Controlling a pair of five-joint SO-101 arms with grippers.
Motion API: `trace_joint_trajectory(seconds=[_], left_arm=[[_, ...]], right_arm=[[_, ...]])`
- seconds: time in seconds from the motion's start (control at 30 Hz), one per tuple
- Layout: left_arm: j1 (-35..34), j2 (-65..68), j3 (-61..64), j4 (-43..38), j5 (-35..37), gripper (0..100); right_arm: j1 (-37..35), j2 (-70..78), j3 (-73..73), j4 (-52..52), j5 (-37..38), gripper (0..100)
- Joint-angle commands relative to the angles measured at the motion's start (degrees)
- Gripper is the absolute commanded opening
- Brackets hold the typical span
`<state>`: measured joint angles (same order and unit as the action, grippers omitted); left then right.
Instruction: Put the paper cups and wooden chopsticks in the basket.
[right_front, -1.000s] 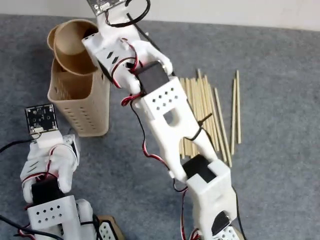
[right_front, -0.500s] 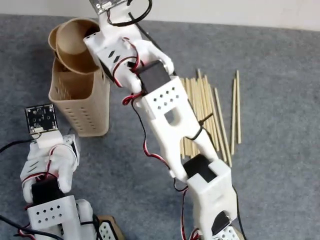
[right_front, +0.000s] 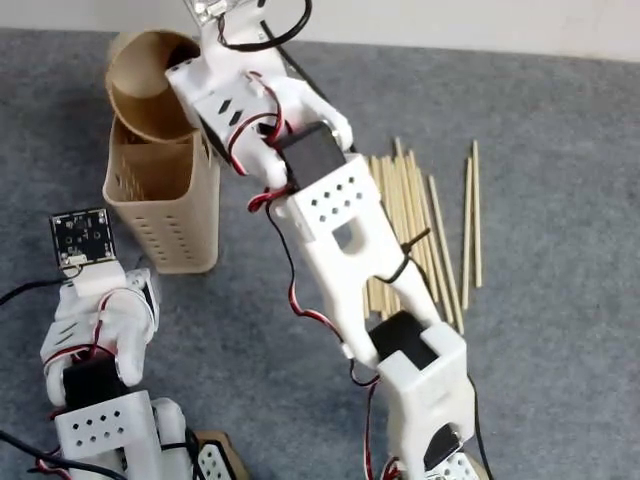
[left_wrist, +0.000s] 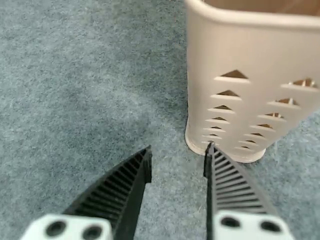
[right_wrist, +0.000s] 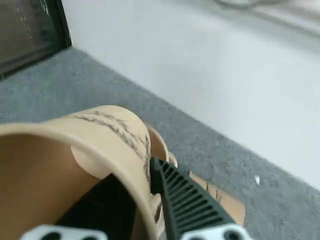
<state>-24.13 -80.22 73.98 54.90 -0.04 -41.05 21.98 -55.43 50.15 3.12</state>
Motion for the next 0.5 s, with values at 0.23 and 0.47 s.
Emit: trace_joint_trajectory(seconds=[0.23, 0.47], left_arm=[[1.10, -0.75, -0.31, -1.05, 0.09, 20], [1.10, -0.75, -0.31, -0.97, 0.09, 20]], right_arm=[[1.89, 3.21, 3.74, -1.80, -0.18, 3.8], [1.27, 3.21, -3.03, 1.27, -0.70, 15.9]])
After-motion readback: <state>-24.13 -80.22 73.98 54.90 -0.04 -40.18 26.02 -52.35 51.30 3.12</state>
